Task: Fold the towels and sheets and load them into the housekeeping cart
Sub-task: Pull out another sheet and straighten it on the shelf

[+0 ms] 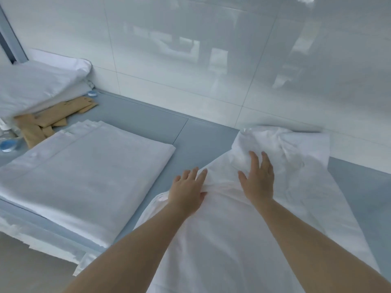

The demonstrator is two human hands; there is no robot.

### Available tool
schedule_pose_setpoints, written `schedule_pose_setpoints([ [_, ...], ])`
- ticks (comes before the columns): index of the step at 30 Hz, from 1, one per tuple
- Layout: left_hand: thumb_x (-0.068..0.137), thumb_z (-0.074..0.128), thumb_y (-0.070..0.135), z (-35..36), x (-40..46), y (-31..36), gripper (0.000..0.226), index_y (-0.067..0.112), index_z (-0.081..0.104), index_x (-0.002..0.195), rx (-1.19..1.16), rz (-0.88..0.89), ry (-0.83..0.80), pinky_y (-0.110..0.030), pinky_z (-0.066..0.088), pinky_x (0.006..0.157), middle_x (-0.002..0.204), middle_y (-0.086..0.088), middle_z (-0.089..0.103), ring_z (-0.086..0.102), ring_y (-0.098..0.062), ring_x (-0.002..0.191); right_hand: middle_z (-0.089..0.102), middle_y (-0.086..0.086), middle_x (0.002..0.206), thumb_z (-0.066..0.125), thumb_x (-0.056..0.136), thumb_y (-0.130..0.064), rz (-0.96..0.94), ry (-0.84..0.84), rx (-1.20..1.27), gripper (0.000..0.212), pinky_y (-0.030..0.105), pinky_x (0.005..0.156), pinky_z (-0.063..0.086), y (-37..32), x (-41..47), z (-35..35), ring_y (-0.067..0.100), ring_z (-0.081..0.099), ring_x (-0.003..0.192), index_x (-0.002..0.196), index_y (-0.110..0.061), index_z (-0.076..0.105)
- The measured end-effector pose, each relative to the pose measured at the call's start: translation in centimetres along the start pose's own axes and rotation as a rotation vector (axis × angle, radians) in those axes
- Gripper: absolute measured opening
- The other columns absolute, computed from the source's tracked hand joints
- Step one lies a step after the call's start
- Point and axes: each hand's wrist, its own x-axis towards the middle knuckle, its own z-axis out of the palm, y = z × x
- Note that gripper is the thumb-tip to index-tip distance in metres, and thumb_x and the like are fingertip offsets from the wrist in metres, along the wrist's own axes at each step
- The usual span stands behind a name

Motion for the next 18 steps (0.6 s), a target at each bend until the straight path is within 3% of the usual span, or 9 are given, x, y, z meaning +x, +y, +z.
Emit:
schedule_pose_setpoints([
  [2, 0.093, 0.046, 0.028, 0.9, 1.0, -0.2, 0.053, 0.031, 0.031, 0.143, 0.027, -0.012, 0.021, -0.033, 0.035, 0.082, 0.128, 0.000, 0.046, 0.045, -0.025, 0.112, 0.015, 0.012, 0.156, 0.059, 0.090, -0.020, 0.048, -0.115, -0.057, 0.077, 0.043, 0.108, 0.030, 0.9, 2.4, 0.7, 0.035, 0.028, 0.136, 0.152, -0.028, 0.013],
  [3, 0.092, 0.044, 0.023, 1.1, 1.2, -0.4, 0.047, 0.031, 0.037, 0.138, 0.037, -0.016, 0.037, -0.032, 0.032, 0.076, 0.119, 0.000, 0.048, 0.047, -0.024, 0.105, 0.023, 0.012, 0.153, 0.057, 0.091, -0.017, 0.049, -0.170, -0.064, 0.075, 0.042, 0.103, 0.036, 1.3, 3.3, 1.2, 0.036, 0.035, 0.129, 0.152, -0.028, 0.015],
  [5, 0.092, 0.042, 0.019, 1.3, 1.2, -0.8, 0.043, 0.031, 0.041, 0.134, 0.040, -0.020, 0.056, -0.031, 0.027, 0.070, 0.111, 0.001, 0.049, 0.048, -0.024, 0.100, 0.044, 0.014, 0.135, 0.054, 0.092, -0.012, 0.022, -0.186, -0.052, 0.054, 0.041, 0.091, 0.042, 2.1, 4.6, 2.1, 0.037, 0.047, 0.114, 0.143, -0.019, 0.037],
  [7, 0.092, 0.042, 0.019, 1.0, 0.8, -1.1, 0.042, 0.031, 0.042, 0.132, 0.031, -0.026, 0.065, -0.031, 0.028, 0.065, 0.106, 0.002, 0.052, 0.051, -0.023, 0.096, 0.056, 0.017, 0.116, 0.053, 0.093, -0.010, 0.029, -0.079, 0.025, 0.032, 0.041, 0.084, 0.044, 2.4, 5.0, 2.4, 0.038, 0.053, 0.104, 0.124, -0.008, 0.055],
  [11, 0.095, 0.037, 0.021, -0.6, -0.2, -2.5, 0.022, 0.022, 0.047, 0.115, -0.002, -0.142, 0.105, -0.031, 0.027, 0.053, 0.094, 0.002, 0.062, 0.060, -0.027, 0.079, 0.063, 0.016, 0.095, 0.052, 0.095, -0.011, 0.034, 0.025, 0.303, 0.017, 0.037, 0.076, 0.042, 0.4, 5.6, 1.4, 0.034, 0.057, 0.091, 0.104, 0.000, 0.061],
  [14, 0.099, 0.032, 0.026, -1.6, -0.3, -4.4, 0.018, 0.018, 0.046, 0.106, -0.048, -0.290, 0.130, -0.032, 0.030, 0.053, 0.084, -0.003, 0.067, 0.063, -0.031, 0.074, 0.051, 0.005, 0.075, 0.050, 0.095, -0.014, 0.057, 0.025, 0.497, 0.012, 0.033, 0.064, 0.032, -3.7, 8.5, 0.0, 0.024, 0.046, 0.075, 0.084, -0.007, 0.052],
  [16, 0.099, 0.032, 0.026, -1.7, -0.2, -5.3, 0.020, 0.017, 0.045, 0.112, -0.079, -0.369, 0.131, -0.032, 0.035, 0.056, 0.085, -0.004, 0.067, 0.064, -0.030, 0.076, 0.039, 0.000, 0.068, 0.047, 0.094, -0.016, 0.129, 0.017, 0.693, 0.021, 0.031, 0.059, 0.028, -6.5, 11.1, -0.7, 0.020, 0.038, 0.068, 0.074, -0.013, 0.041],
  [18, 0.095, 0.040, 0.020, -1.8, -0.2, -5.7, 0.031, 0.018, 0.042, 0.125, -0.111, -0.416, 0.189, -0.033, 0.041, 0.063, 0.098, -0.004, 0.064, 0.062, -0.028, 0.085, 0.047, 0.000, 0.079, 0.043, 0.097, -0.022, 0.191, -0.110, 0.980, 0.013, 0.030, 0.065, 0.039, -8.6, 12.8, -0.6, 0.019, 0.045, 0.074, 0.086, -0.017, 0.049],
])
